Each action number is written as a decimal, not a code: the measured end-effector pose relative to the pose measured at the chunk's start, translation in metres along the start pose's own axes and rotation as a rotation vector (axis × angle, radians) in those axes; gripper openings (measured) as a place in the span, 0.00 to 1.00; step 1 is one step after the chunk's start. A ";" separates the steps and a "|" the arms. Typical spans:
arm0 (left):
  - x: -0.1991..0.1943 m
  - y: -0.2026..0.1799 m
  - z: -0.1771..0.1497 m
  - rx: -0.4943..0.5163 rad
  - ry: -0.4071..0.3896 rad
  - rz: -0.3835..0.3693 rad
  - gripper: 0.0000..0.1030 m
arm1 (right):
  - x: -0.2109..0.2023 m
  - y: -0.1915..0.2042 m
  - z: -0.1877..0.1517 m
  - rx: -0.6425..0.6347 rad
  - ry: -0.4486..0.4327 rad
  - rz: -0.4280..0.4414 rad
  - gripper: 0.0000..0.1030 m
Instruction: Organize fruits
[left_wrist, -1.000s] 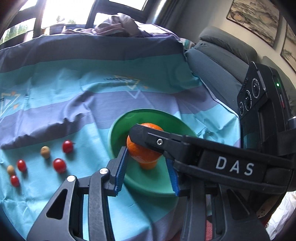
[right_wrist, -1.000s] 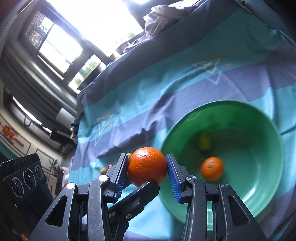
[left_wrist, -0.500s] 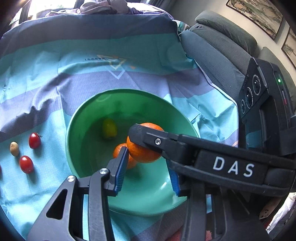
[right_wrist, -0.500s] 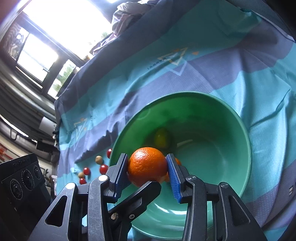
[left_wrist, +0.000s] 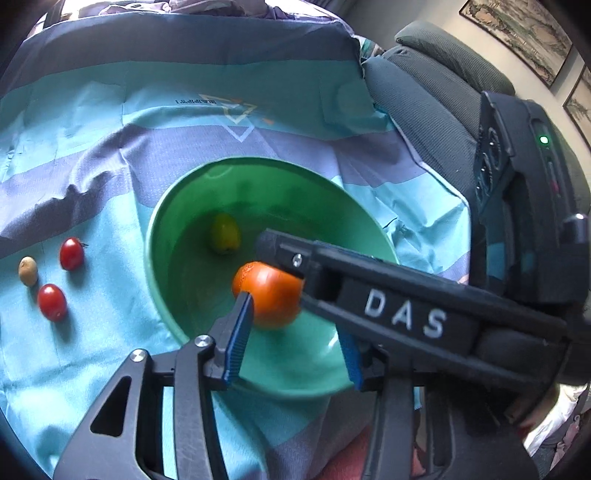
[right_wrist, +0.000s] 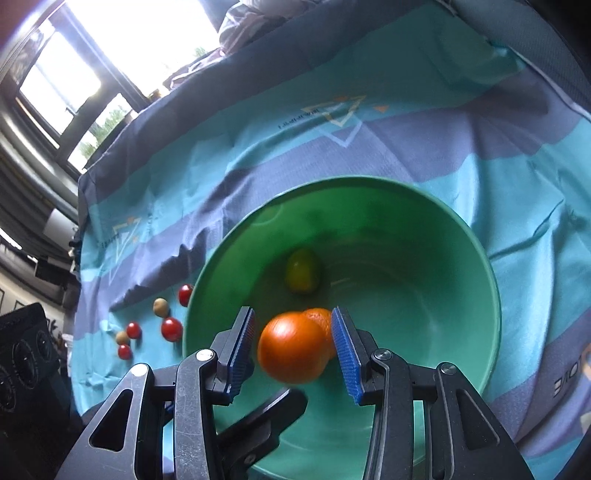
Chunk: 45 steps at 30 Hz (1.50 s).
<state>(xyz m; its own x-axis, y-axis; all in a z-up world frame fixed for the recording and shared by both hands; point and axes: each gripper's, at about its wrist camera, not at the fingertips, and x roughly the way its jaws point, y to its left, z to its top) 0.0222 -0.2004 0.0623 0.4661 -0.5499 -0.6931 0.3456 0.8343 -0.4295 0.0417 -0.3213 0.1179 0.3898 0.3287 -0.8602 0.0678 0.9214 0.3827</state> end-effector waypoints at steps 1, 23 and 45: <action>-0.008 0.003 -0.002 -0.004 -0.013 0.005 0.49 | -0.002 0.002 0.000 -0.009 -0.013 0.007 0.45; -0.152 0.192 -0.062 -0.389 -0.187 0.379 0.65 | -0.002 0.085 -0.014 -0.202 -0.089 0.084 0.53; -0.123 0.229 -0.053 -0.414 -0.136 0.466 0.44 | 0.109 0.173 -0.030 -0.316 0.183 0.060 0.45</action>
<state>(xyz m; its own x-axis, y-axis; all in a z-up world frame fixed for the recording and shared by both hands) 0.0006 0.0601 0.0184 0.6001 -0.1025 -0.7933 -0.2495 0.9183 -0.3074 0.0680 -0.1200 0.0801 0.2121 0.3890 -0.8965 -0.2479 0.9088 0.3357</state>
